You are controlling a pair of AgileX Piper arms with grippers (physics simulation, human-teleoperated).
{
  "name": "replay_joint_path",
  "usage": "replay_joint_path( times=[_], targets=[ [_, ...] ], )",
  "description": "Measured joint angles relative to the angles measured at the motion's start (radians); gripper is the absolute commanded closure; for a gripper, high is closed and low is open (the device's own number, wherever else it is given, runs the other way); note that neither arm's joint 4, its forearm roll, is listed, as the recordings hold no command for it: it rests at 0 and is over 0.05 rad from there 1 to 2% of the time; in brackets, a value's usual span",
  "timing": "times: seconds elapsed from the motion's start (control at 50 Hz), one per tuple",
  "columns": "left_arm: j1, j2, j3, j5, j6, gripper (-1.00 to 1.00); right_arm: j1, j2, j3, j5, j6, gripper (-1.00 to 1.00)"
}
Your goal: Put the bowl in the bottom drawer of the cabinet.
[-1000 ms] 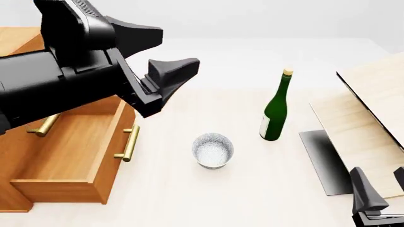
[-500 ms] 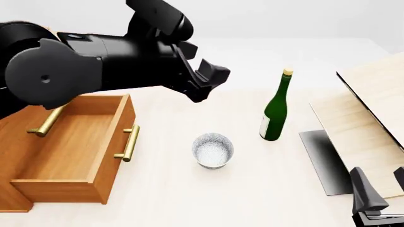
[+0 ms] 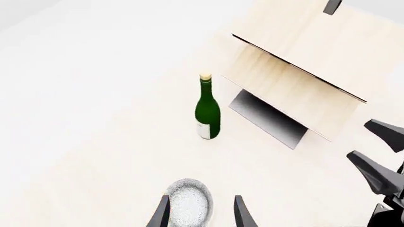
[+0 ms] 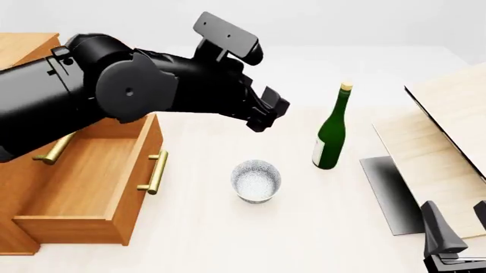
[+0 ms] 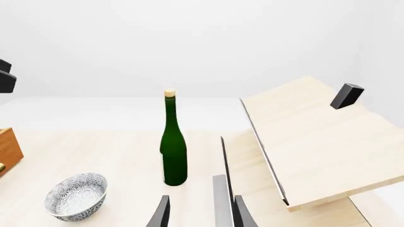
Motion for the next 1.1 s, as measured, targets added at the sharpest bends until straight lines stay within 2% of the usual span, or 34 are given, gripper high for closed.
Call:
replay_joint_path(
  times=[0.56,1.1],
  targets=[
    [0.031,0.164,-0.046,0.026,-0.013,-1.0,0.0,0.0,0.0,0.0,0.0,-1.0],
    [0.022,0.273,-0.068,0.02,-0.046,-1.0,0.0,0.0,0.0,0.0,0.0,-1.0]
  ],
)
